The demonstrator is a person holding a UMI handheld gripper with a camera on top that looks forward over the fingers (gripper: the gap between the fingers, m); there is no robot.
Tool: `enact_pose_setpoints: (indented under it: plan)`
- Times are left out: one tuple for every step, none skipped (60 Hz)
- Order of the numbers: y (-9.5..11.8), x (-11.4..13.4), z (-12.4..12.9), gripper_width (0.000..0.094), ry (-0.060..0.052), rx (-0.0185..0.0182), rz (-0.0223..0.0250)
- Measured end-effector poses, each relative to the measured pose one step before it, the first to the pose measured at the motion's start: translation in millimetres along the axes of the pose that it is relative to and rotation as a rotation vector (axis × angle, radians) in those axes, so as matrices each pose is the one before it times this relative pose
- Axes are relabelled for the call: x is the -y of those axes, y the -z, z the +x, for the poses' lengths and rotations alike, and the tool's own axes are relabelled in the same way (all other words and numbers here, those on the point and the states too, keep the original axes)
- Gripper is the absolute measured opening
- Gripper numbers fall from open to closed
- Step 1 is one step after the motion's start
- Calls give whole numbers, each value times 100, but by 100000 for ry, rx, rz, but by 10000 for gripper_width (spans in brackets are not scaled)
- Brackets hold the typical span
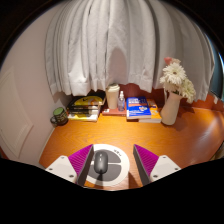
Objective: Arrange mouse
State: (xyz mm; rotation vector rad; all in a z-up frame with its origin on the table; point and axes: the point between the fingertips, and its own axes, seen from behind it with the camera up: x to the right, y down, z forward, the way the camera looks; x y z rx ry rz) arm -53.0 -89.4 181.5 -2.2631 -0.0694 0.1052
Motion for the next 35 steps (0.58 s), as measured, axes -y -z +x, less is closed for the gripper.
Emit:
enact_pose_setpoints:
  plan:
    - [351,285,169,783,36,334,536]
    - [366,275,199,783,97,308,566]
    - [322,262,209,783,88,309,560]
    - [323,235,232,782,-34,316,462]
    - [287,215,230,783,-253,287,387]
    - [283,203,268,784,-305,112,377]
    - [264,243,311,782,-258,-19,497]
    - [196,170,267,782,-218,-107,804]
    - [237,257,321,782,8,-153,624]
    - [232,243,334,783,145,-178,508]
    - [233,174,321,783,158,-240,533]
    - [227,176,266,781,135,-227,324]
    - [204,173,291,782,111,-270,303]
    - [221,180,278,782,-12,-262,339]
    - [209,196,260,782,-141,-177,426]
    - [222,197,255,782,-294,-119,484]
    - [225,191,196,781,-254,-109,471]
    - [207,167,175,781,-186,-34,399]
    - [189,174,144,782,-201,50,414]
    - [143,133,147,780,-189,49,425]
    - [97,110,108,781,-194,86,454]
    - [109,96,139,781,-150,-35,297]
    - [74,134,174,780,-128,-199,367]
    - [36,95,162,781,-141,-178,305]
    - [37,45,145,780,-164,-144,202]
    - [5,-8,169,780,-184,-143,117]
    - [23,-12,156,780,-269,-216,23]
    - [1,-24,147,780,-252,-222,42]
    - [-9,-19,133,780,-176,-142,31]
    - [15,-67,103,779,-92,-63,-118]
    - [22,-100,102,779,-99,1,-122]
    - [15,-90,47,778,-126,1,-86]
    - [23,-101,-16,778,-130,-31,-81]
    - [60,-49,66,779,-127,158,-55]
    - [34,-61,26,779,-199,186,-48]
